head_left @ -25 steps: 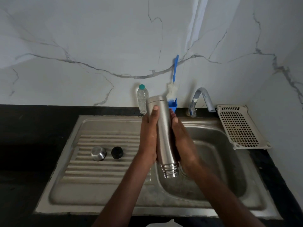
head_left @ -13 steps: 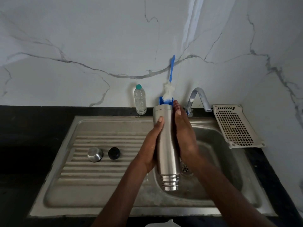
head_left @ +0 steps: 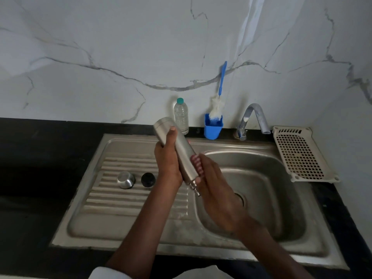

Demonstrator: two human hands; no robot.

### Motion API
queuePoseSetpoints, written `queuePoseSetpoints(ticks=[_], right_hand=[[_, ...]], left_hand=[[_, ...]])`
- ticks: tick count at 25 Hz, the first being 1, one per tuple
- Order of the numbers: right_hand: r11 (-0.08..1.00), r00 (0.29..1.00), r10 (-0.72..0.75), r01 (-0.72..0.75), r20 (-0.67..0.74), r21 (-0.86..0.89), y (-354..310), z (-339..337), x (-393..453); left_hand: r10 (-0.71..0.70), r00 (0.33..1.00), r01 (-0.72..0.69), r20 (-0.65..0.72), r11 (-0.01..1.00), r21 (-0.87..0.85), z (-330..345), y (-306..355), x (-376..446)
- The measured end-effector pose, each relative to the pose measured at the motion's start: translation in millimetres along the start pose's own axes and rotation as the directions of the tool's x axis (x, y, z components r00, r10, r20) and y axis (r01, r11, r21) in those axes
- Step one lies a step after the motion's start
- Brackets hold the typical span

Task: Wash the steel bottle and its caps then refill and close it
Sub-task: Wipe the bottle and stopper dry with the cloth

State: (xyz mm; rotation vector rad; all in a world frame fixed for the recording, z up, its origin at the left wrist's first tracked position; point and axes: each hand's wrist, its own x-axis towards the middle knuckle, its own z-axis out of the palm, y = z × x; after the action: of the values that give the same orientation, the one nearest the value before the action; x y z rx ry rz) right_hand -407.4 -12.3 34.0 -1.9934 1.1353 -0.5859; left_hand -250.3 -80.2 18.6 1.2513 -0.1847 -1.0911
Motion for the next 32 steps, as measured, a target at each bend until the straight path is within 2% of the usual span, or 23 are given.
queuePoseSetpoints(ticks=[2, 4, 6, 8, 9, 10, 11, 12, 13, 15, 16, 17, 18, 19, 20, 21, 22, 23, 25, 27, 29, 31, 32], right_hand=[[0.853, 0.968, -0.247, 0.189, -0.056, -0.487, 4, 9, -9], [0.751, 0.94, -0.339, 0.243, -0.043, -0.614, 8, 9, -11], [0.849, 0.948, -0.297, 0.207, -0.114, -0.486, 17, 3, -7], [0.994, 0.99, 0.083, -0.075, -0.112, 0.073, 25, -8, 2], [0.862, 0.961, 0.275, -0.245, -0.004, 0.443, 25, -13, 10], [0.743, 0.934, 0.349, -0.322, 0.072, 0.586, 23, -16, 12], [0.754, 0.939, 0.334, -0.32, 0.085, 0.574, 18, -16, 6], [0.886, 0.971, 0.236, -0.197, -0.041, 0.42, 16, -12, -3], [0.992, 0.983, 0.069, -0.048, -0.17, 0.121, 15, -5, -12], [0.925, 0.942, -0.265, 0.189, -0.205, -0.33, 18, 6, -25], [0.903, 0.925, -0.318, 0.228, -0.21, -0.364, 21, 9, -26], [0.94, 0.932, -0.278, 0.214, -0.232, -0.266, 23, 10, -23], [0.99, 0.957, -0.14, 0.132, -0.254, -0.047, 22, 7, -19], [0.957, 0.976, 0.083, -0.021, -0.203, 0.291, 16, 0, -13], [0.751, 0.954, 0.299, -0.233, -0.003, 0.618, 11, -8, -5], [0.458, 0.873, 0.421, -0.438, 0.246, 0.773, 7, -13, 0], [0.252, 0.805, 0.423, -0.545, 0.415, 0.8, 7, -16, 3], [0.145, 0.781, 0.396, -0.573, 0.484, 0.807, 8, -17, 4], [0.1, 0.793, 0.409, -0.53, 0.451, 0.842, 3, -18, 3], [0.212, 0.833, 0.46, -0.439, 0.307, 0.873, 4, -18, 6], [0.551, 0.899, 0.435, -0.31, 0.05, 0.774, 3, -18, 9], [0.961, 0.953, 0.132, -0.056, -0.271, 0.272, 6, -7, 6], [0.997, 0.947, -0.072, 0.065, -0.314, -0.032, 8, 1, 1]], left_hand=[[-0.006, 0.997, 0.003, -0.079, 0.999, -0.04, 2, -2, -1], [-0.02, 0.99, 0.012, -0.137, 0.998, -0.061, 6, -5, -5], [-0.016, 0.987, 0.002, -0.16, 0.996, -0.09, 8, -7, -10], [0.009, 0.989, -0.022, -0.148, 0.996, -0.088, 9, -8, -14], [0.019, 0.992, -0.031, -0.125, 0.995, -0.092, 9, -8, -17], [0.03, 0.994, -0.04, -0.101, 0.994, -0.099, 9, -8, -19], [0.045, 0.995, -0.054, -0.091, 0.994, -0.1, 10, -7, -20], [0.061, 0.993, -0.07, -0.1, 0.993, -0.09, 11, -6, -20], [0.071, 0.99, -0.081, -0.122, 0.994, -0.079, 11, -4, -20], [0.073, 0.986, -0.087, -0.147, 0.992, -0.089, 11, -4, -20], [0.077, 0.986, -0.091, -0.145, 0.991, -0.097, 10, -5, -19], [0.086, 0.987, -0.099, -0.134, 0.991, -0.093, 8, -5, -19], [0.099, 0.989, -0.108, -0.107, 0.99, -0.088, 5, -6, -19], [0.104, 0.992, -0.11, -0.07, 0.99, -0.089, 2, -8, -18], [0.096, 0.995, -0.098, -0.022, 0.99, -0.102, 0, -8, -18], [0.075, 0.997, -0.07, 0.033, 0.99, -0.124, -2, -9, -20], [0.048, 0.995, -0.035, 0.093, 0.99, -0.137, -2, -9, -21], [0.018, 0.988, 0.002, 0.154, 0.992, -0.129, -3, -9, -21], [-0.018, 0.964, 0.043, 0.266, 0.995, -0.087, -8, -5, -17], [-0.042, 0.945, 0.098, 0.324, 0.983, -0.158, -15, 1, -11], [-0.072, 0.953, 0.148, 0.295, 0.958, -0.245, -14, 6, -12], [-0.1, 0.965, 0.162, 0.244, 0.956, -0.246, -5, 7, -17], [-0.104, 0.968, 0.159, 0.23, 0.959, -0.235, -1, 6, -19]])
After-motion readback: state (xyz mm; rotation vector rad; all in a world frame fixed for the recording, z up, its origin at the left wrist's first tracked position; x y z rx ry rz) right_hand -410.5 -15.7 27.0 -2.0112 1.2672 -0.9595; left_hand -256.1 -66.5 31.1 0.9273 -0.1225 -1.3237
